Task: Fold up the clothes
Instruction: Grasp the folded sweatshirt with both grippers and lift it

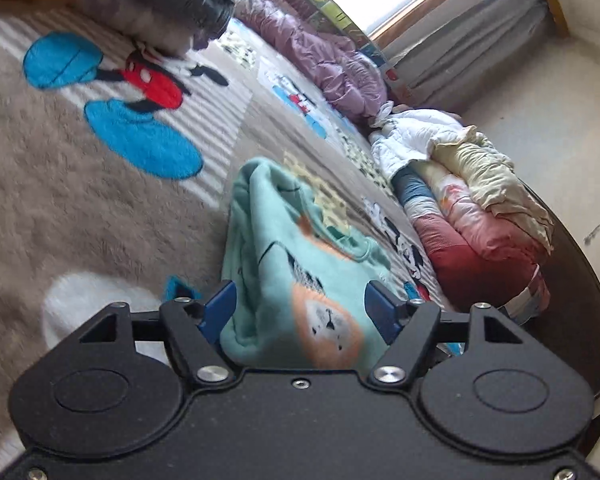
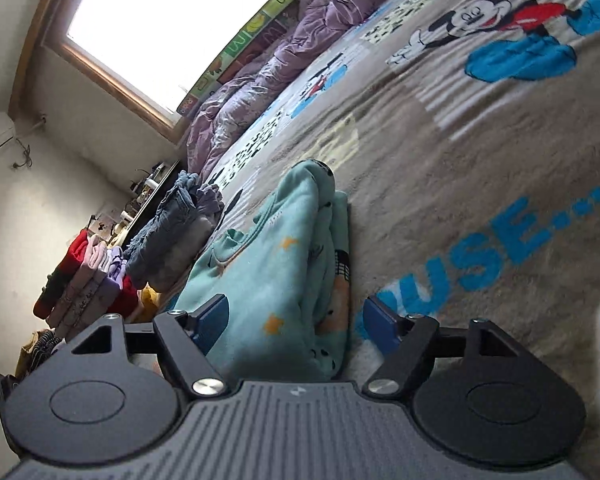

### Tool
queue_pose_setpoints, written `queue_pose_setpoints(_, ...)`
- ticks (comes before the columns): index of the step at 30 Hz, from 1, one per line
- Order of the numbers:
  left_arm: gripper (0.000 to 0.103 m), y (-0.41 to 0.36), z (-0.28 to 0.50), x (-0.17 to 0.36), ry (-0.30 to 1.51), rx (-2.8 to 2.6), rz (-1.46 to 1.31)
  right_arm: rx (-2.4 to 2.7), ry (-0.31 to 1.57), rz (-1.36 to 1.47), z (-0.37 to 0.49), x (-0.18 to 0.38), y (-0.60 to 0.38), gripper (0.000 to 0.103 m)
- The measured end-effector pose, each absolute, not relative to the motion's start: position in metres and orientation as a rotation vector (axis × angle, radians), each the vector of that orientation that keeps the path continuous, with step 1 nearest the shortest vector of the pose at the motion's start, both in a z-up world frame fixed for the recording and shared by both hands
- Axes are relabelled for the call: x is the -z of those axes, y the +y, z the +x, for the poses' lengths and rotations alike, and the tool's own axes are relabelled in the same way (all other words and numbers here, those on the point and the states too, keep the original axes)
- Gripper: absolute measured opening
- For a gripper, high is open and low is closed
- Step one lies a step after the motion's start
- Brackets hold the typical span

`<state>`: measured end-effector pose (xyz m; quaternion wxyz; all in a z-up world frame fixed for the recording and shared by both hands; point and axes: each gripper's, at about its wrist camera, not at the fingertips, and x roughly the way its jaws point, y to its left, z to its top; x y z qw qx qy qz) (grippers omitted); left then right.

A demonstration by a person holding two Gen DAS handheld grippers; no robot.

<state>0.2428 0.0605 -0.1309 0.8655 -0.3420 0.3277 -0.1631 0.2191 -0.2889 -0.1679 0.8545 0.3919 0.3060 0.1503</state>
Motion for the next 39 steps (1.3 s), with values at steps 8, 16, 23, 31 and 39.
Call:
queue_pose_setpoints(8,0.07,0.051,0.255,0.151,0.749,0.298,-0.793,-0.298,0.679,0.887,0.236,0.176,-0.279,0.077)
queue_pose_setpoints(16,0.048,0.052,0.258,0.159,0.751,0.256,-0.934,-0.283,0.653,0.928,0.246,0.184,-0.264,0.049)
queue_pose_setpoints(23,0.035,0.086,0.226,0.145,0.647,0.308,-1.071,-0.357,0.569,1.016,0.23,0.176,-0.258,0.041)
queue_pose_setpoints(31,0.035,0.153,0.179,0.112,0.479,0.29,-1.13,-0.535,0.513,1.042,0.231,0.144,-0.208,0.04)
queue_pose_setpoints(39,0.035,0.231,0.146,0.082,0.279,0.211,-1.126,-0.743,0.52,1.013,0.26,0.112,-0.117,0.04)
